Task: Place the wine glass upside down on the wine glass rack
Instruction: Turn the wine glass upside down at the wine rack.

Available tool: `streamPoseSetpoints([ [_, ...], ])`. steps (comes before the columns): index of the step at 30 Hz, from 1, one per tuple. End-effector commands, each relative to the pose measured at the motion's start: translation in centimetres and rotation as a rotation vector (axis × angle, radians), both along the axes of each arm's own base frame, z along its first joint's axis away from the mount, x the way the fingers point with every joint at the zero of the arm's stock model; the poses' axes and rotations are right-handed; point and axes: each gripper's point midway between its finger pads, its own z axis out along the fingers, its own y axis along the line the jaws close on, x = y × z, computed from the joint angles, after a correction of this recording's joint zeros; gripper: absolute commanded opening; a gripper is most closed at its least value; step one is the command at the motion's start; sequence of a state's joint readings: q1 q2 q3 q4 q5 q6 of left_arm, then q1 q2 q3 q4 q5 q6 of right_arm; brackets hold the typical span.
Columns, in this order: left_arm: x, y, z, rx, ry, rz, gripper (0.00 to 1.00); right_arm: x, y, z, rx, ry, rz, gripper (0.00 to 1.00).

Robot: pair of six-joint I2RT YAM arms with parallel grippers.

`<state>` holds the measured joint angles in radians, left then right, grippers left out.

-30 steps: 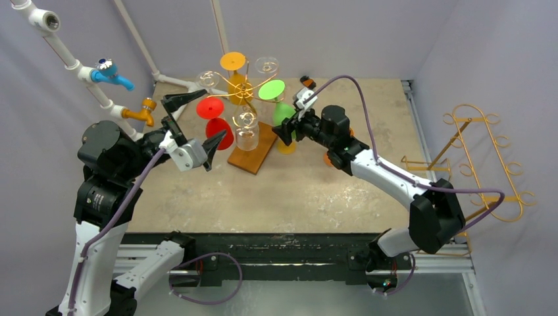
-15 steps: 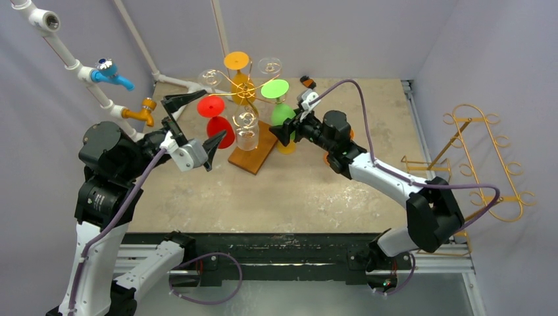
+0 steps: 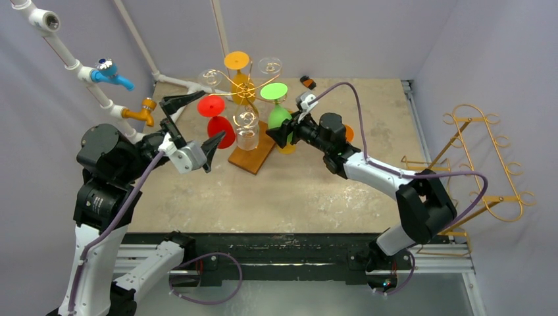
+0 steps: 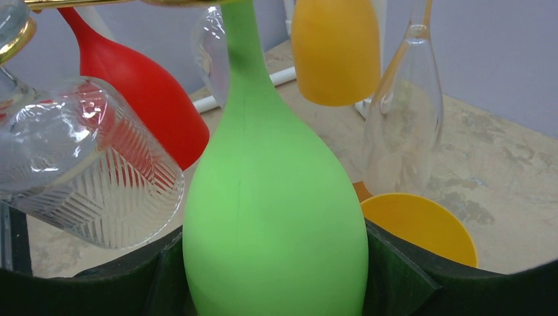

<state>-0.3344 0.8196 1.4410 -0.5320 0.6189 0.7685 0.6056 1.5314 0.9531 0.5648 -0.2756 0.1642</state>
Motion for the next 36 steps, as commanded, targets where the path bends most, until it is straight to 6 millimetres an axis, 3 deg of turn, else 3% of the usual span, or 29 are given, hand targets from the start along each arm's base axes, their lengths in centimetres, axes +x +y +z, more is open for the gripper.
streamPoseSetpoints([
  [1, 0.2, 0.2, 0.5, -0.017, -0.020, 0.013, 1.00, 0.4, -1.0, 2.1, 0.103, -0.032, -0.016, 0.29],
  [15, 0.4, 0.1, 0.4, -0.019, -0.013, 0.016, 1.00, -1.0, -1.2, 4.4, 0.058, -0.191, 0.052, 0.29],
  [25, 0.2, 0.2, 0.5, -0.024, -0.013, 0.019, 1.00, 0.0, -1.1, 2.4, 0.142, -0.059, -0.002, 0.28],
  [28, 0.2, 0.3, 0.5, -0.022, -0.015, 0.022, 1.00, 0.3, -1.0, 1.6, 0.153, -0.022, -0.009, 0.34],
  [36, 0.2, 0.3, 0.4, -0.022, -0.011, 0.024, 1.00, 0.3, -1.1, 1.0, 0.143, 0.015, -0.020, 0.64],
])
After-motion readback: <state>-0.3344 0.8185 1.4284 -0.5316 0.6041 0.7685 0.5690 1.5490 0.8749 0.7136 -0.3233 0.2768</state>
